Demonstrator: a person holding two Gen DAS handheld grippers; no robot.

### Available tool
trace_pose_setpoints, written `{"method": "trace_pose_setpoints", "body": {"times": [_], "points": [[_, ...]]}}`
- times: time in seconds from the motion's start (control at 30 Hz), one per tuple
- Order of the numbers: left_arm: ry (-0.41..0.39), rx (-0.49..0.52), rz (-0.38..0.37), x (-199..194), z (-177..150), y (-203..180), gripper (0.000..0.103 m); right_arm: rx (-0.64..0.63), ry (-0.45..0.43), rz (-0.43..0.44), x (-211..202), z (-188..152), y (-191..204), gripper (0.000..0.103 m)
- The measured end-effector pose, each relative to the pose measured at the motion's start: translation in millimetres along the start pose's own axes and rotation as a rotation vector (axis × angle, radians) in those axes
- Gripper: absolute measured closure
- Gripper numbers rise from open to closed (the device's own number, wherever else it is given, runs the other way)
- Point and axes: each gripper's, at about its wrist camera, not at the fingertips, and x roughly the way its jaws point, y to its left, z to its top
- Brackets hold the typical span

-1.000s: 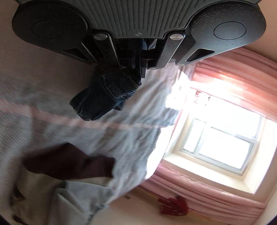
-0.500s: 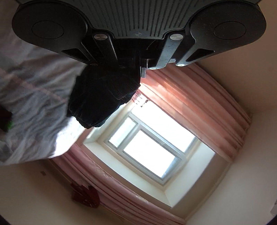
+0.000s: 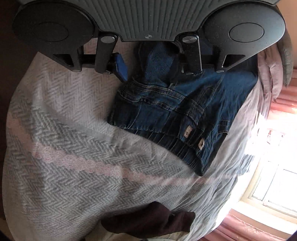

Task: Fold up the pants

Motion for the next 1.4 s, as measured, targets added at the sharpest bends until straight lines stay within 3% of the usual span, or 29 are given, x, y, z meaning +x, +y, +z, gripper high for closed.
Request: {"method": "trace_pose_setpoints", "body": {"times": [0.23,0.33,0.37,0.4,0.47,0.57,0.6,0.67,0.77,0.8,0.87,0.9,1.13,1.4], "points": [[-0.162,-0.098,-0.036,59.5,46.3,13.6,0.059,-0.037,-0.025,0.0,3.0,-13.1,-8.0,0.056],[-0.137,-0.068,-0.021,87.5,61.1,8.8,0.062,-0.026,-0.036,0.007,4.6,-15.9,-15.3,0.056],[-0.138,-0.038,-0.002,92.1,61.6,3.7,0.072,-0.02,-0.042,0.009,4.3,-17.0,-15.8,0.056],[-0.136,0.001,0.002,93.2,61.6,-1.5,0.097,-0.019,-0.047,0.009,3.8,-18.0,-15.3,0.056],[-0.169,0.061,0.044,80.2,60.8,-7.6,0.103,-0.025,-0.056,0.008,2.1,-19.2,-12.9,0.056],[-0.291,0.055,0.056,24.8,60.6,8.2,0.101,-0.043,-0.056,0.023,-2.0,-20.5,-11.0,0.056],[-0.301,0.047,0.041,5.6,58.6,20.6,0.101,-0.042,-0.057,0.029,-2.5,-21.0,-11.6,0.056],[-0.293,0.03,0.09,-13.0,49.1,41.1,0.101,-0.027,-0.057,0.044,-1.6,-22.6,-15.7,0.056],[-0.226,-0.033,0.171,1.2,31.9,70.4,0.095,0.015,-0.06,0.046,2.6,-25.7,-25.2,0.055],[-0.197,-0.097,0.176,11.4,28.3,80.7,0.083,0.032,-0.065,0.062,3.1,-26.9,-28.9,0.055],[-0.155,-0.249,0.106,29.2,21.3,100.0,0.078,0.045,-0.074,0.084,3.9,-27.2,-34.1,0.054],[-0.172,-0.288,0.098,33.0,18.2,103.4,0.078,0.052,-0.078,0.097,4.4,-27.0,-36.2,0.053],[-0.199,-0.301,0.049,30.8,15.2,107.0,0.078,0.172,-0.138,0.18,16.1,-23.5,-52.1,0.051],[-0.186,-0.297,-0.004,20.1,8.6,106.9,0.078,0.187,-0.137,0.187,18.0,-17.0,-52.3,0.051]]}}
